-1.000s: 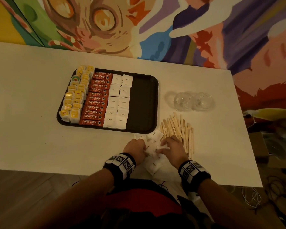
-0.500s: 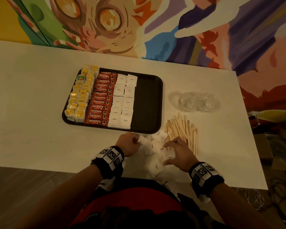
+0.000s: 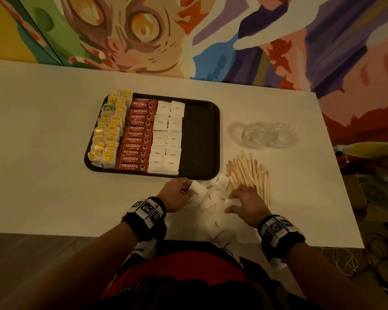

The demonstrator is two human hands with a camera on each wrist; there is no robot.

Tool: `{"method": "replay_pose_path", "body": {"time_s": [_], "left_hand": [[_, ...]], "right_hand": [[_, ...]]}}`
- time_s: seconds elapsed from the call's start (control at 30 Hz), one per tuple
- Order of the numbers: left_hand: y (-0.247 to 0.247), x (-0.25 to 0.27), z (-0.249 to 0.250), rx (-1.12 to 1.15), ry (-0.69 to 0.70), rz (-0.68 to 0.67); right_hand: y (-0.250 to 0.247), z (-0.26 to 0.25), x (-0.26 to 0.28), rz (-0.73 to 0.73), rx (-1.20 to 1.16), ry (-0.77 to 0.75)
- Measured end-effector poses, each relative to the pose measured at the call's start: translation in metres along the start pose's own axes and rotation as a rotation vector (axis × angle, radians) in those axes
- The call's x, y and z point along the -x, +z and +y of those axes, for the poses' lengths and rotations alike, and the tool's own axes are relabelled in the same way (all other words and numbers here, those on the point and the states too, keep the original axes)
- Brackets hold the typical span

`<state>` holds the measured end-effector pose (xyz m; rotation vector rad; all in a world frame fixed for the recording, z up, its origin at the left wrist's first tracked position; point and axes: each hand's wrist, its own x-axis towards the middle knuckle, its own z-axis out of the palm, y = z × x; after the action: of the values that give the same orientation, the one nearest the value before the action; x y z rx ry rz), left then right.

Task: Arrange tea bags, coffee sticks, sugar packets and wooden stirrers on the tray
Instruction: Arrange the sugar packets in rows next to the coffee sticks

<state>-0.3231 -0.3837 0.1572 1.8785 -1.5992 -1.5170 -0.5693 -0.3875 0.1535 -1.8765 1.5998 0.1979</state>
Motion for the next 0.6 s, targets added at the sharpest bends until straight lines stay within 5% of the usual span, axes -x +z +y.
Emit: {"method": "replay_pose_path", "body": {"time_s": [0.33, 0.47, 0.6], "left_hand": [[-0.035, 0.006, -0.005, 0.374, 0.06, 0.137], [-0.059, 0.0, -0.011, 0.396, 0.056, 0.224], [-0.087, -0.01, -0.013, 0.325, 0.034, 0.37]], "right_hand": [[-0.019, -0.04, -0.012, 0.09, -0.419, -0.044], [-0.026, -0.066, -0.031, 0.081, -0.714, -0.036], [-0.037, -0.091, -0.05, 0.075, -0.772, -0.118]]}}
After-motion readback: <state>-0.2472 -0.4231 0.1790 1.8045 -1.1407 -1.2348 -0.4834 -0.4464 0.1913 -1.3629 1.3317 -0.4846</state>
